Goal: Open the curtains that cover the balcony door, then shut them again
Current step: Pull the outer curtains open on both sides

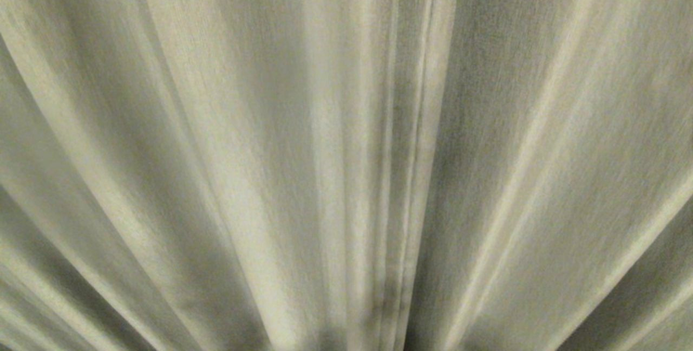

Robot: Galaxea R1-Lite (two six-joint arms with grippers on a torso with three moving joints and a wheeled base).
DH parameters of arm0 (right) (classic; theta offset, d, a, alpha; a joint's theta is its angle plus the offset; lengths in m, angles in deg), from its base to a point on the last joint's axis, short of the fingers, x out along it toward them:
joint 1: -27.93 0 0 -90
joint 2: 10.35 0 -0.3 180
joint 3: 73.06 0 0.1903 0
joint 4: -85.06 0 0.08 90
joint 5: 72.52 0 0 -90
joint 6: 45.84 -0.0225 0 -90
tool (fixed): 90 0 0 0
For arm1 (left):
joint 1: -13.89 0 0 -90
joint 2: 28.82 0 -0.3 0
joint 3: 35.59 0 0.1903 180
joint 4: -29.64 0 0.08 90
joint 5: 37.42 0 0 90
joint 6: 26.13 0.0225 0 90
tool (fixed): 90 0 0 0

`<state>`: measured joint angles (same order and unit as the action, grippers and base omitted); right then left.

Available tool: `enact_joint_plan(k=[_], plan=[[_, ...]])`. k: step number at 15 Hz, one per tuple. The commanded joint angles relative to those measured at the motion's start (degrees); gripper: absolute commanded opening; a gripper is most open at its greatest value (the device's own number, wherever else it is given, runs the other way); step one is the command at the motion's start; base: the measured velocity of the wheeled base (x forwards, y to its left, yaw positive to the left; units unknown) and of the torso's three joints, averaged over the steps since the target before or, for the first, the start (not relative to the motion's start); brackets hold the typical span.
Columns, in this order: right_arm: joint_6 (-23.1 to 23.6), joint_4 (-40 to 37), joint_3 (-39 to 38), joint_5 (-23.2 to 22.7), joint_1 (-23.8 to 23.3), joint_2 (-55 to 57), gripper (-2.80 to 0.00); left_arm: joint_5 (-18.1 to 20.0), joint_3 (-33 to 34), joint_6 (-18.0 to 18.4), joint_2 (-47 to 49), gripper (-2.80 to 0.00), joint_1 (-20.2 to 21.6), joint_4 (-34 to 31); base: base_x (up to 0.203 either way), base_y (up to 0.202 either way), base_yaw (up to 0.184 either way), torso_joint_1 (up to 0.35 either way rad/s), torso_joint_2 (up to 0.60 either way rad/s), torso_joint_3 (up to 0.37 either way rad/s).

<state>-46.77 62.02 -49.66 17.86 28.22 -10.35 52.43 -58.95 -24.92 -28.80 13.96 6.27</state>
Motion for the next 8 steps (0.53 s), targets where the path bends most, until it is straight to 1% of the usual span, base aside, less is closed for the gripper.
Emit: enact_joint_plan(k=[1,8], plan=[[-0.03,0.02,-0.02,-0.03,0.06,0.00,-2.80,-0.02,0.00,0.02,-0.02,-2.80,0.01,0.00,0.000,0.000,0.000,0.000,0.00,0.000],[-0.03,0.02,-0.02,-0.02,-0.03,0.00,-2.80,-0.02,0.00,0.02,-0.02,-2.80,0.01,0.00,0.000,0.000,0.000,0.000,0.00,0.000]])
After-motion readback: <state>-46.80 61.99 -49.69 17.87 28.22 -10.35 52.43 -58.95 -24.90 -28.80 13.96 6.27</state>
